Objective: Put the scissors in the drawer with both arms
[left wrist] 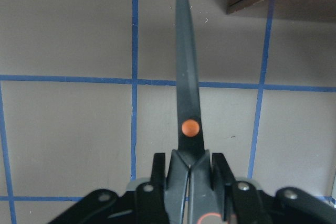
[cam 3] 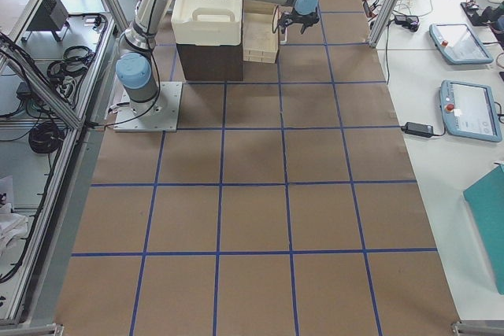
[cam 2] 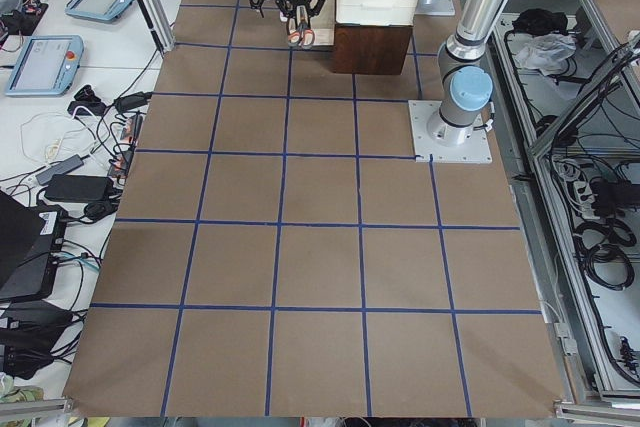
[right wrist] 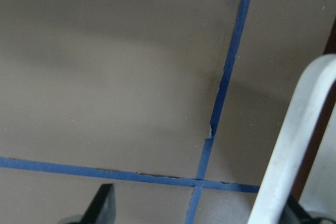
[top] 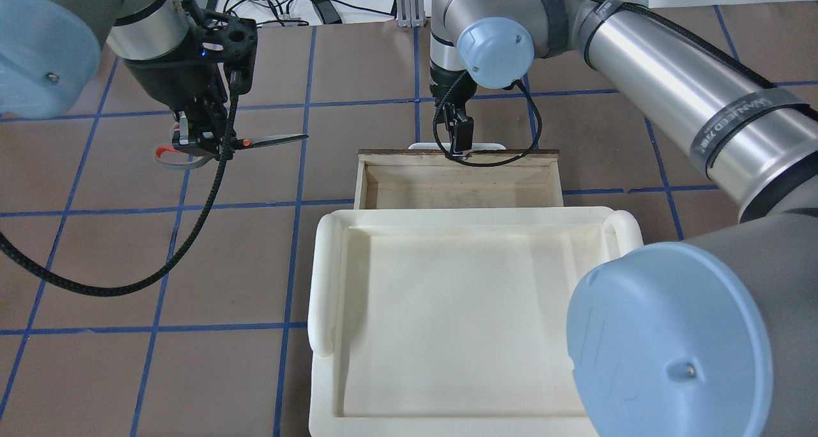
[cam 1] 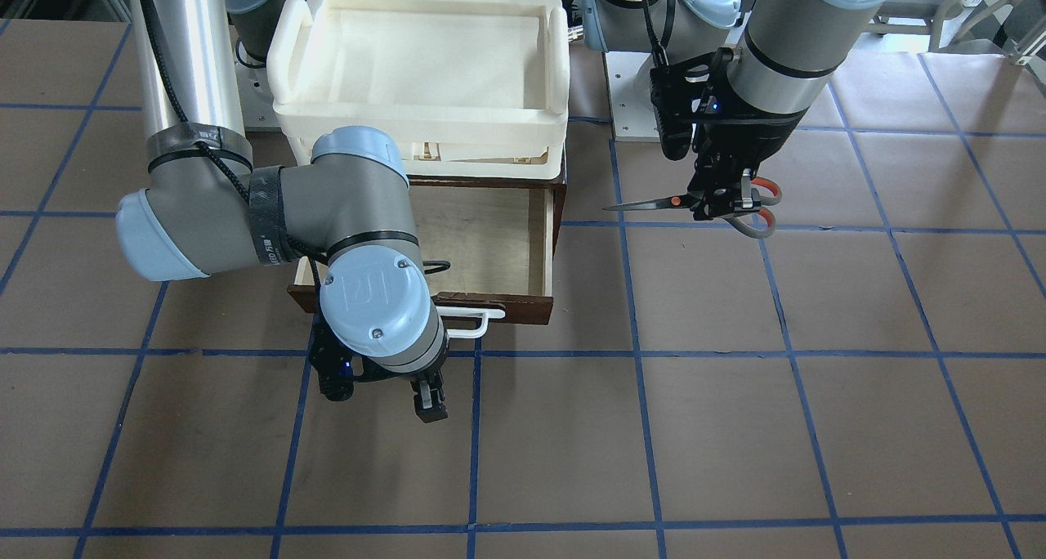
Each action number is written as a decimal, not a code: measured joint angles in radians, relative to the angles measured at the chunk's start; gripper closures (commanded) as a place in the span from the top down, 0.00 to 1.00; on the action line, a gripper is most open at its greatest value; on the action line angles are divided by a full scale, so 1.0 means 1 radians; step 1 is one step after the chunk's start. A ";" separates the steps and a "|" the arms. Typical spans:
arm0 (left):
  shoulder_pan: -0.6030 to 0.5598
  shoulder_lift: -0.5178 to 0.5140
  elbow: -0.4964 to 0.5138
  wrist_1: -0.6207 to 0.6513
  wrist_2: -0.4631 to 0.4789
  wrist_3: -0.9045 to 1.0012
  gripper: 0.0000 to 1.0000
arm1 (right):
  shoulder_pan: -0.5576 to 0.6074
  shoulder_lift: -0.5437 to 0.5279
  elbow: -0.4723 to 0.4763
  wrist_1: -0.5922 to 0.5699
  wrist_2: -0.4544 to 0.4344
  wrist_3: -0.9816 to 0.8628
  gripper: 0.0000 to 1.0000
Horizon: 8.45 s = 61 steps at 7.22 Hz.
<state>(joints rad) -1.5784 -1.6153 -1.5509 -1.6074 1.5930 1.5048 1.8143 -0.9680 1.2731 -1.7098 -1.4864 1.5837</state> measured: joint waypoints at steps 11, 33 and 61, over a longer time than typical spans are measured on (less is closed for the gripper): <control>-0.003 -0.003 0.003 0.001 -0.005 0.000 0.00 | -0.015 0.031 -0.042 -0.031 0.001 -0.056 1.00; -0.432 -0.324 0.077 0.237 -0.099 -0.478 0.00 | -0.198 -0.476 0.060 0.214 -0.106 -1.756 1.00; -0.019 0.059 0.028 -0.080 -0.048 -1.408 1.00 | -0.247 -0.535 0.130 0.270 -0.092 -1.609 1.00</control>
<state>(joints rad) -1.5979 -1.5568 -1.5229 -1.6874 1.5450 0.0972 1.5677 -1.5033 1.4028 -1.4401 -1.5786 -0.0248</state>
